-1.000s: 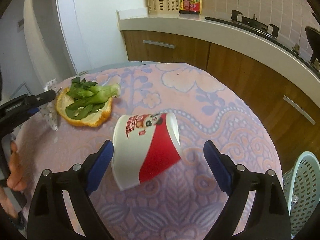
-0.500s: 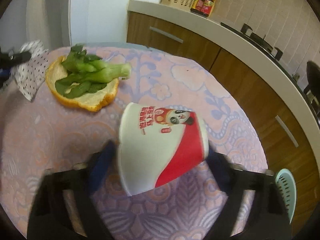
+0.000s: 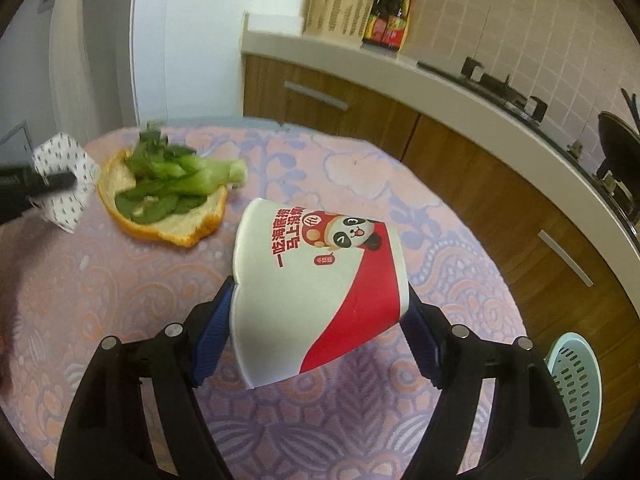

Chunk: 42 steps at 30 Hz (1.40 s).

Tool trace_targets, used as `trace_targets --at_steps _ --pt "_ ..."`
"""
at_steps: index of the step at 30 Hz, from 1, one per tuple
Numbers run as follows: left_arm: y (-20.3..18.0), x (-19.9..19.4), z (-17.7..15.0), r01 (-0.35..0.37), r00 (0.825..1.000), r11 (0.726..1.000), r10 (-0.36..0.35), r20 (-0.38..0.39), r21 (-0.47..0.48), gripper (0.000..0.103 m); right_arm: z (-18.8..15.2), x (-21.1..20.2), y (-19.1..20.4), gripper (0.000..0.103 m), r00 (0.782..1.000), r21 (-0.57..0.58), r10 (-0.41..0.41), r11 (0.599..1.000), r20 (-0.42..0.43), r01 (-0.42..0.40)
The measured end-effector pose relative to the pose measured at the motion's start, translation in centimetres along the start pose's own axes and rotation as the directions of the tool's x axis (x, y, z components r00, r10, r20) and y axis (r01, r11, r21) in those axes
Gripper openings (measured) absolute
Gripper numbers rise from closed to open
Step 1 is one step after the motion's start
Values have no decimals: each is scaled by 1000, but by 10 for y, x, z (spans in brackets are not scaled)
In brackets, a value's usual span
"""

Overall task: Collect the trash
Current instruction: 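Carry paper and cup over the wastebasket and open both tools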

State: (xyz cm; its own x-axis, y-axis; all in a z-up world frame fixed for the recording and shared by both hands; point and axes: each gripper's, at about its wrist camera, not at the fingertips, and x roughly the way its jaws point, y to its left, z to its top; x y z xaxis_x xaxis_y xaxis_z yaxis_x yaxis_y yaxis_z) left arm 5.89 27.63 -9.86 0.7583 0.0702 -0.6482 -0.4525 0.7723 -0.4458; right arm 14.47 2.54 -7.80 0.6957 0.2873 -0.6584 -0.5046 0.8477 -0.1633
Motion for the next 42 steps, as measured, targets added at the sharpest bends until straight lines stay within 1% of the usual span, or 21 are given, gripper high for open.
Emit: trace_targets --at_steps 2,4,6,8,11,14,16,18,20,22,23,25,26,27,28,29,31,32,35,38,42 --pt "-3 -2 -1 -12 1000 1000 12 19 20 4 -2 -15 -3 73 997 13 20 1000 72 -21" --pt "-5 -8 -1 5 999 1000 -7 44 31 4 -5 -27 -6 73 992 22 29 999 123 -32" --pt "-9 -15 0 27 997 999 -31 75 45 4 -6 -33 -10 73 989 34 30 999 142 -35" --pt "-19 -25 -3 36 994 996 -45 104 80 4 -8 -39 -18 73 988 59 32 997 150 -41" --pt "-38 -45 -12 70 991 988 -85 107 137 4 -16 -48 -43 73 988 149 76 984 135 -97" --pt "-64 -65 -20 95 987 975 -118 105 203 4 -30 -67 -65 73 987 199 56 976 150 -85" --pt "-84 -80 -23 131 982 961 -160 101 244 4 -41 -87 -87 73 985 231 34 970 169 -73" --pt "-110 -93 -25 169 974 943 -205 99 288 4 -51 -109 -115 73 982 270 -10 962 189 -42" --pt "-139 -102 -28 221 962 918 -261 81 328 4 -57 -127 -142 73 978 304 -62 953 199 -1" --pt "-167 -106 -36 246 955 894 -290 64 374 4 -61 -141 -162 73 973 329 -115 943 199 44" --pt "-188 -109 -41 255 952 874 -302 51 414 4 -65 -152 -176 73 967 347 -157 935 200 80" --pt "-216 -110 -54 281 945 841 -328 21 463 4 -71 -165 -197 73 958 377 -204 919 201 116" --pt "-237 -111 -62 304 938 814 -346 -9 495 4 -74 -169 -205 73 955 390 -218 912 200 126" --pt "-254 -110 -68 321 934 794 -356 -34 516 4 -79 -176 -219 73 950 414 -246 898 193 148" --pt "-265 -110 -75 335 930 780 -363 -54 529 4 -83 -179 -225 73 947 426 -262 890 187 162" --pt "-286 -109 -83 364 922 755 -377 -94 546 4 -86 -182 -233 73 943 440 -280 880 178 178" --pt "-316 -104 -95 401 909 720 -391 -146 567 4 -96 -185 -252 73 938 470 -309 859 158 204" --pt "-332 -101 -103 413 905 700 -390 -172 582 4 -100 -185 -259 73 936 484 -319 848 146 214" --pt "-370 -87 -119 435 897 659 -380 -228 613 4 -118 -180 -289 73 937 542 -337 808 98 233" --pt "-412 -68 -143 441 896 611 -345 -280 657 4 -142 -170 -324 73 943 612 -331 753 32 244" --pt "-457 -42 -171 461 887 557 -304 -347 691 4 -171 -156 -357 73 946 673 -322 690 -43 265"
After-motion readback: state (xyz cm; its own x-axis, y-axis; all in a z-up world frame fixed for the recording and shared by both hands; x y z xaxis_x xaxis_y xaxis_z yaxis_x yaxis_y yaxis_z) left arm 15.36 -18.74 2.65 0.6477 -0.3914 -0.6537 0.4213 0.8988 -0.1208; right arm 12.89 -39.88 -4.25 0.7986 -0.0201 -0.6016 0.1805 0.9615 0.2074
